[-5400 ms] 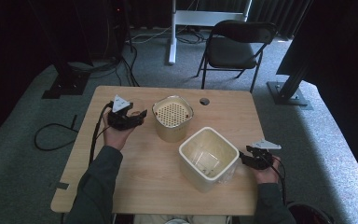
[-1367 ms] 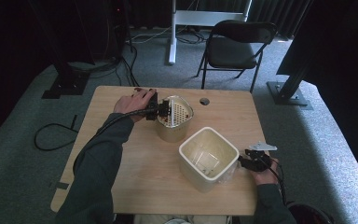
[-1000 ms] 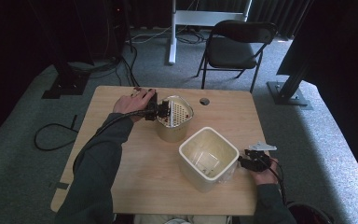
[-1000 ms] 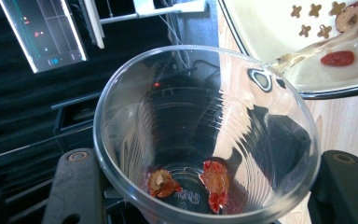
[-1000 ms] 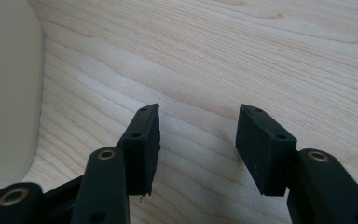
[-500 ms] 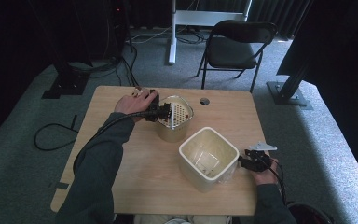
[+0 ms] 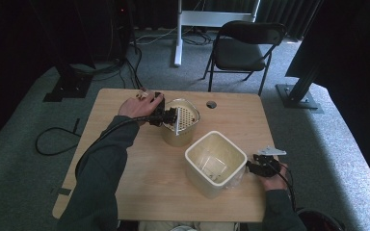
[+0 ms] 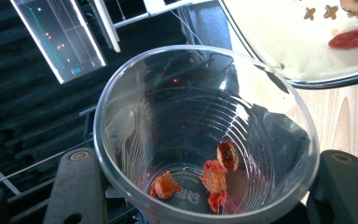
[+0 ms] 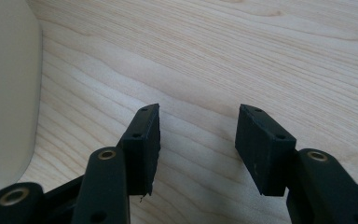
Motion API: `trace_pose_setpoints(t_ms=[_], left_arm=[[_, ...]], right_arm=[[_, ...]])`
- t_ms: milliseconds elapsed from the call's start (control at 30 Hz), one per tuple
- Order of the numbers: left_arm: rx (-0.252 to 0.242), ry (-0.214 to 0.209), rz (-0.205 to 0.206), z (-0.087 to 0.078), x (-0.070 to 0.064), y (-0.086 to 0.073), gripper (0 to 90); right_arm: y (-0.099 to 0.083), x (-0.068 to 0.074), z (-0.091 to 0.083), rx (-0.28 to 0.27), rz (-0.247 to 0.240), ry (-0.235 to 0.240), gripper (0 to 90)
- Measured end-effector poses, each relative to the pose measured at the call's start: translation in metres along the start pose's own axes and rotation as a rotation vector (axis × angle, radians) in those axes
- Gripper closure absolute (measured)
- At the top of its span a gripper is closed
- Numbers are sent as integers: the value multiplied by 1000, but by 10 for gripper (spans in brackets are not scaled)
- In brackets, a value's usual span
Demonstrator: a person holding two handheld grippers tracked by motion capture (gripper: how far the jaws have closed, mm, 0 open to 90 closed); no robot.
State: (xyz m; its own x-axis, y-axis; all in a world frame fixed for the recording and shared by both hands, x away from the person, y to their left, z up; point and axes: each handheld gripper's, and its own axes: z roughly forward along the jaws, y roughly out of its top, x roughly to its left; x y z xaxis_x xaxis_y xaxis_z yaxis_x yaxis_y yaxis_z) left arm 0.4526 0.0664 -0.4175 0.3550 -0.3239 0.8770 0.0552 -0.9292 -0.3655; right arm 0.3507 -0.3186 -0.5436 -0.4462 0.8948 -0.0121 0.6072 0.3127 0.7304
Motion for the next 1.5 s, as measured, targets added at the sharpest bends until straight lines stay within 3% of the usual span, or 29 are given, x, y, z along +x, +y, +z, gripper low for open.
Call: trace_pose_setpoints(t_ms=[1500], left_arm=[[31, 66, 55, 0, 4, -1, 386]], right_arm=[[-1, -3, 1, 0, 14, 13, 493]])
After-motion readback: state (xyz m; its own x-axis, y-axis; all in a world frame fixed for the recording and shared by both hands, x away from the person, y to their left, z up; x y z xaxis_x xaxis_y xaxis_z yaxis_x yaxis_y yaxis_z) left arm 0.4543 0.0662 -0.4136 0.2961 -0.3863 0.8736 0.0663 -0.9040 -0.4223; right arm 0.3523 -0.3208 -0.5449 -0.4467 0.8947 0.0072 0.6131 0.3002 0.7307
